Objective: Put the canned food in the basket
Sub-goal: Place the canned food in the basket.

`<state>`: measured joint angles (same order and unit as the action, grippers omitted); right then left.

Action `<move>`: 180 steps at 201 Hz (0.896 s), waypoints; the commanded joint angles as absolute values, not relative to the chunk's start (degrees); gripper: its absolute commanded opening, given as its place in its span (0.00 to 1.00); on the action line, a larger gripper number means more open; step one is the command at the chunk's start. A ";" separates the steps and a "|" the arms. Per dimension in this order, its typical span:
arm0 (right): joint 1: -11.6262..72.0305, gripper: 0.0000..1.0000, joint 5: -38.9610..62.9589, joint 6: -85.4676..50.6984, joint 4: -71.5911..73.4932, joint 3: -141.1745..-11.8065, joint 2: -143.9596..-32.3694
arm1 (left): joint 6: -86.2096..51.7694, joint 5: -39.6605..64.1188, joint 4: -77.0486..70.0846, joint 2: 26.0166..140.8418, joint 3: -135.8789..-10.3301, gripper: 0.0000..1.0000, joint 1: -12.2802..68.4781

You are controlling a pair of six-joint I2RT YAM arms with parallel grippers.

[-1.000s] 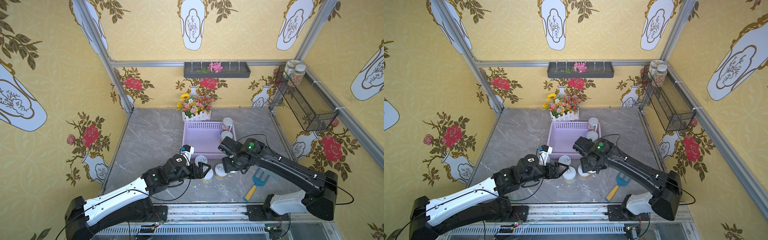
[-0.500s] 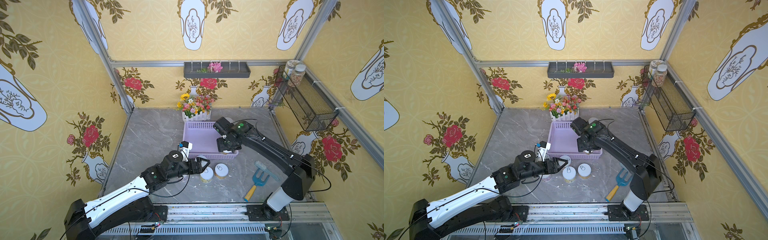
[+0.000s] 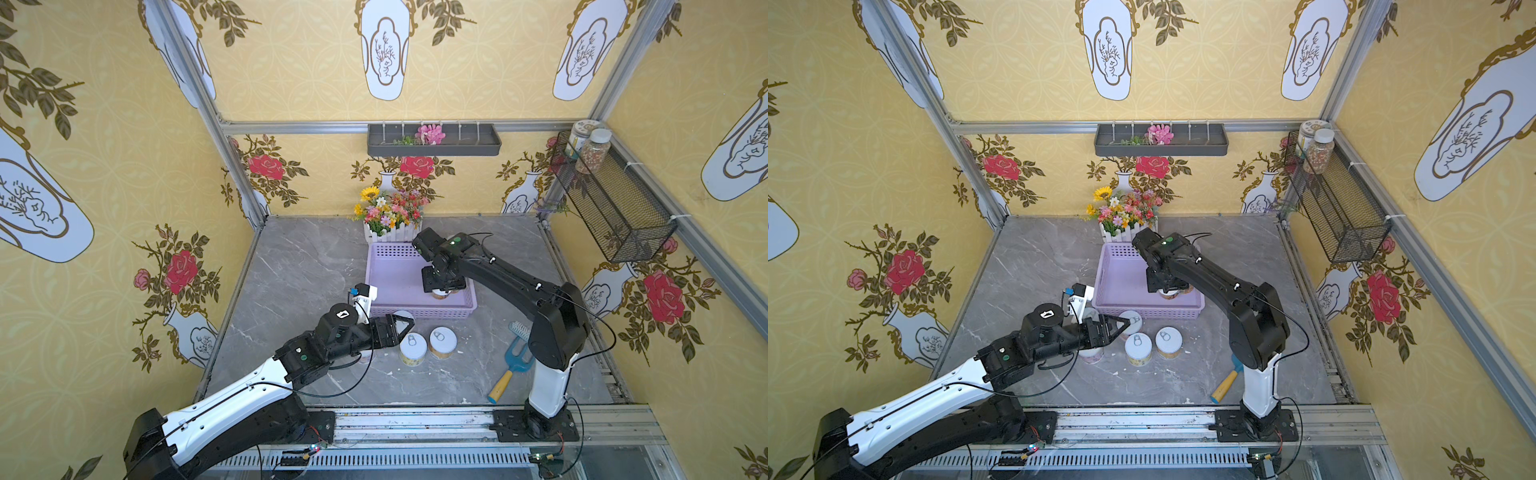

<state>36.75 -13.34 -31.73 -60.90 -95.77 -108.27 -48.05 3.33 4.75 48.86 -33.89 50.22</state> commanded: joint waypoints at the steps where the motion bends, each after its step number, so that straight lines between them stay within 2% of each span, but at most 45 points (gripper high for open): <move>1: 36.08 0.43 -14.68 -32.43 -59.38 -95.62 -108.80 | -48.00 5.18 3.48 48.57 -33.49 1.00 48.92; 69: 34.74 0.43 -13.80 -34.44 -58.87 -92.89 -109.86 | -47.90 5.75 3.84 48.91 -33.20 1.00 48.52; 180: 32.10 0.43 -17.73 -34.10 -56.37 -86.32 -109.86 | -47.20 5.98 4.13 50.01 -33.91 1.00 48.52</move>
<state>32.51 -15.92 -34.09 -58.08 -87.18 -110.19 -48.03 5.78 4.58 49.76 -33.71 48.64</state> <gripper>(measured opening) 0.709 0.999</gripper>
